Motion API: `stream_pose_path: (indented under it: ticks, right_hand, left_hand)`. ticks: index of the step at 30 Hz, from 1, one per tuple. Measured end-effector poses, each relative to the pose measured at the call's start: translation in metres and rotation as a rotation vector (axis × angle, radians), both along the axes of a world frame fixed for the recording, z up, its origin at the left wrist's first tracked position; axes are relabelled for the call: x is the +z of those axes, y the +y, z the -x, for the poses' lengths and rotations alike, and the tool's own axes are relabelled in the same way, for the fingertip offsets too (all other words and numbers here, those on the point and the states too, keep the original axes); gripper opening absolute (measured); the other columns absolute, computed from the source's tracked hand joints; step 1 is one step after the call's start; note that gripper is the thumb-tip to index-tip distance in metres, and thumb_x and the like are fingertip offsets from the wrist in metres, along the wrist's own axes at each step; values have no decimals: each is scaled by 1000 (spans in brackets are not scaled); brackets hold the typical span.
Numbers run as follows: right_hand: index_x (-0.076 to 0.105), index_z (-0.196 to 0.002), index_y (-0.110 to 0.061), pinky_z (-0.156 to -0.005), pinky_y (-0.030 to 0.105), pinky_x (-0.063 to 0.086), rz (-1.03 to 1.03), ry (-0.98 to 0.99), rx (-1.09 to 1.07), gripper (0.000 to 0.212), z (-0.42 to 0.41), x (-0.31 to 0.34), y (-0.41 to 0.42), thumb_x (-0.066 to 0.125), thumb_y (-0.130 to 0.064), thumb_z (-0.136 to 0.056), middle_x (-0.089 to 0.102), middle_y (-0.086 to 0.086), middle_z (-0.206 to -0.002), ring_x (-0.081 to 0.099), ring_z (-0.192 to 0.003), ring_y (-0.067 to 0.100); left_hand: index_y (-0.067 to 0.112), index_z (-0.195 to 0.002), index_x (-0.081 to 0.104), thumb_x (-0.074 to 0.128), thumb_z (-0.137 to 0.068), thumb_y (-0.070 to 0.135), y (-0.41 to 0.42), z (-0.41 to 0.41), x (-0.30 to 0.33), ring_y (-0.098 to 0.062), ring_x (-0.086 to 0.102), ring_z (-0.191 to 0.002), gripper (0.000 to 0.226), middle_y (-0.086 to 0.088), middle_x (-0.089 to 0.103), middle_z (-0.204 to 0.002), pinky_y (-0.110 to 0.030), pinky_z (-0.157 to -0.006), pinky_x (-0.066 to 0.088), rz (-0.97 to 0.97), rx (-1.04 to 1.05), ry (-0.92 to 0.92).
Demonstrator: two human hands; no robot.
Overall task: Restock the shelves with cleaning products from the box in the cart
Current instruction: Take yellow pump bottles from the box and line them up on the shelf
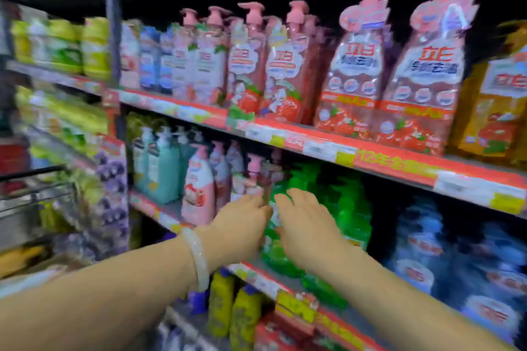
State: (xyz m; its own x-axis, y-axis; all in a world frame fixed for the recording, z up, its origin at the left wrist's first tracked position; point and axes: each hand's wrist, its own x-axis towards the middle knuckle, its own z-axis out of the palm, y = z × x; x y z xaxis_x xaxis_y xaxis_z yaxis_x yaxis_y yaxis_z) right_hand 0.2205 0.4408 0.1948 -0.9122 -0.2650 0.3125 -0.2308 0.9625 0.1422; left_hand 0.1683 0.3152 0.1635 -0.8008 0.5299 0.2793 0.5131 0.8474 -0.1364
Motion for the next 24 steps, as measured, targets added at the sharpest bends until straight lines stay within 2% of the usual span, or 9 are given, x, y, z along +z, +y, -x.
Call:
stream_pose_path:
  ticks: [5,8,11,13,17,20,24]
  right_hand:
    - [43,-125,-11,-94,39,42,-29,-229,166,41,36,-66,-163,57,-22,-88,45,12,-128,44,-122,31]
    - [43,-122,-10,-93,40,42,-50,-340,249,36,49,-103,-257,55,-20,-89,45,12,-127,44,-121,32]
    - [41,-127,-10,-95,42,42,-60,-423,303,42,56,-138,-334,57,-20,-89,43,12,-129,42,-123,33]
    - [43,-131,-10,-95,42,43,-61,-454,327,43,59,-156,-375,56,-20,-91,43,12,-134,41,-127,32]
    - [44,-129,-8,-101,44,37,-81,-559,346,39,72,-185,-438,53,-17,-92,41,15,-136,38,-129,34]
    - [43,-132,-9,-99,42,40,-77,-593,359,44,93,-201,-472,55,-18,-91,44,15,-135,40,-127,33]
    - [46,-125,-6,-93,40,43,-79,-602,361,36,133,-211,-508,53,-19,-93,45,17,-132,44,-123,34]
  left_hand:
    - [10,-121,48,56,-87,22,-182,-2,-70,-31,46,-118,37,-11,49,-124,-42,-94,45,26,326,-187]
    - [13,-127,46,58,-87,28,-290,-10,-99,-31,45,-122,43,-10,47,-128,-40,-96,45,16,488,-271]
    - [19,-136,42,59,-86,30,-379,-20,-116,-29,47,-121,53,-8,47,-131,-38,-92,45,0,598,-303]
    - [15,-134,43,60,-87,28,-431,-21,-126,-31,49,-120,52,-9,50,-128,-38,-93,46,-15,657,-361]
    - [13,-125,50,57,-87,32,-504,-14,-141,-30,50,-115,43,-11,52,-121,-38,-91,48,-28,746,-462]
    - [16,-121,55,58,-86,34,-538,0,-151,-27,54,-109,40,-9,56,-119,-36,-91,48,-57,738,-460]
    - [16,-125,54,60,-86,35,-573,31,-165,-27,54,-109,43,-10,56,-120,-36,-92,48,-82,746,-494]
